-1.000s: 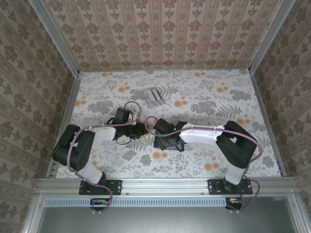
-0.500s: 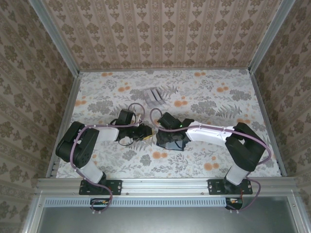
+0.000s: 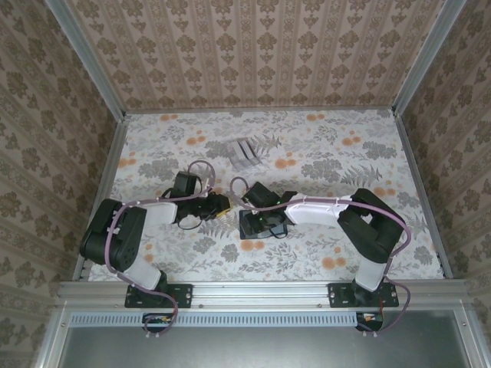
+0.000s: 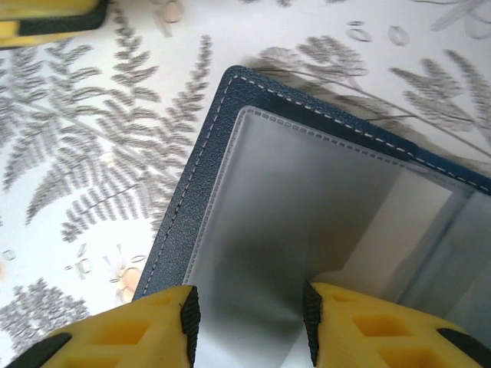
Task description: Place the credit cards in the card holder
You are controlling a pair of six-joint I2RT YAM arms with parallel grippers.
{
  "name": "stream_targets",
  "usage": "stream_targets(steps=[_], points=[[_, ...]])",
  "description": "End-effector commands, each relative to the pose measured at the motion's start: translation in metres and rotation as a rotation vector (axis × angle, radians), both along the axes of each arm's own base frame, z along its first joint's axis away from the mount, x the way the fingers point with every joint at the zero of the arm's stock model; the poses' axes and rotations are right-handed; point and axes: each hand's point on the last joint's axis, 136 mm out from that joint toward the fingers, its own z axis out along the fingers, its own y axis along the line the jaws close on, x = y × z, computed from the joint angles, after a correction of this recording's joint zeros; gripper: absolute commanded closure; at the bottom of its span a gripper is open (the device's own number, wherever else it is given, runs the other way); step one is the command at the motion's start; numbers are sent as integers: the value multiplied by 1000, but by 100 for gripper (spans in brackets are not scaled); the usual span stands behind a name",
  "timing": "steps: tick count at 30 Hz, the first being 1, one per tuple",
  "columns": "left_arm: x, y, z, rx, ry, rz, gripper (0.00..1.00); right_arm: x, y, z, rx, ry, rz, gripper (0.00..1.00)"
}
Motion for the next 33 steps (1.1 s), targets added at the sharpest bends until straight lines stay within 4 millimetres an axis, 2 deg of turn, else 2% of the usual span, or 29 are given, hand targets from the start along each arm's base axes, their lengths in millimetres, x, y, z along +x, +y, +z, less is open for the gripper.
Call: stream_targets(steps=[1, 4, 9, 12, 19, 27, 33], points=[[-4, 0, 8, 7, -20, -24, 74, -21, 12, 3, 71, 33, 111, 57], [-3, 2, 5, 26, -21, -26, 75, -19, 12, 16, 89, 0, 116, 55], [-2, -4, 7, 43, -38, -42, 74, -5, 11, 44, 111, -82, 93, 53], [0, -6, 8, 56, -33, -56, 73, 4, 6, 51, 104, -109, 77, 50], [2, -10, 12, 62, -48, -62, 65, 18, -5, 53, 122, -98, 20, 50], [0, -1, 26, 30, -40, -42, 58, 3, 27, 44, 291, 34, 45, 66], [-16, -6, 34, 26, -23, -77, 59, 3, 32, 23, 300, 77, 14, 76]])
